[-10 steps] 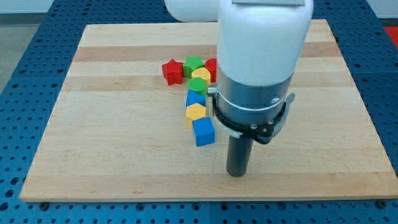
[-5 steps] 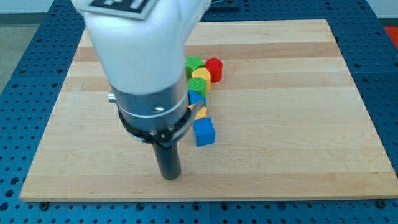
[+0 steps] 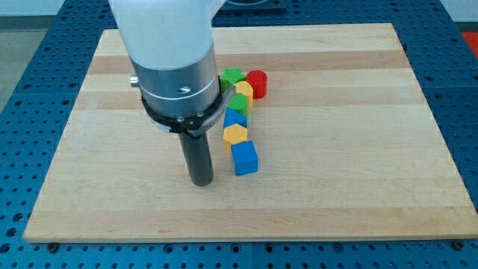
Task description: Move the blue cube to the right of the red circle
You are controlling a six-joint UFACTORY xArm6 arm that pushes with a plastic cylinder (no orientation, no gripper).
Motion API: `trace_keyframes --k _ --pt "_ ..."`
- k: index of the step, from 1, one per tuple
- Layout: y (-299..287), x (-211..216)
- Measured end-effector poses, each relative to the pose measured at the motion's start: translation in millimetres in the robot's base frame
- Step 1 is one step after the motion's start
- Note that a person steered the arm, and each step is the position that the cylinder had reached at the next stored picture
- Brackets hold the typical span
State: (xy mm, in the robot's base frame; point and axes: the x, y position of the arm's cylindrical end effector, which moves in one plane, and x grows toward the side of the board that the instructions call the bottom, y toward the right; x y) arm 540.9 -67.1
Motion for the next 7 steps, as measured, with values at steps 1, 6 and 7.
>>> trace_keyframes --k 1,6,7 --pt "3.4 -2.4" --pt "34.5 -12.2" --pt "52.7 -12.2"
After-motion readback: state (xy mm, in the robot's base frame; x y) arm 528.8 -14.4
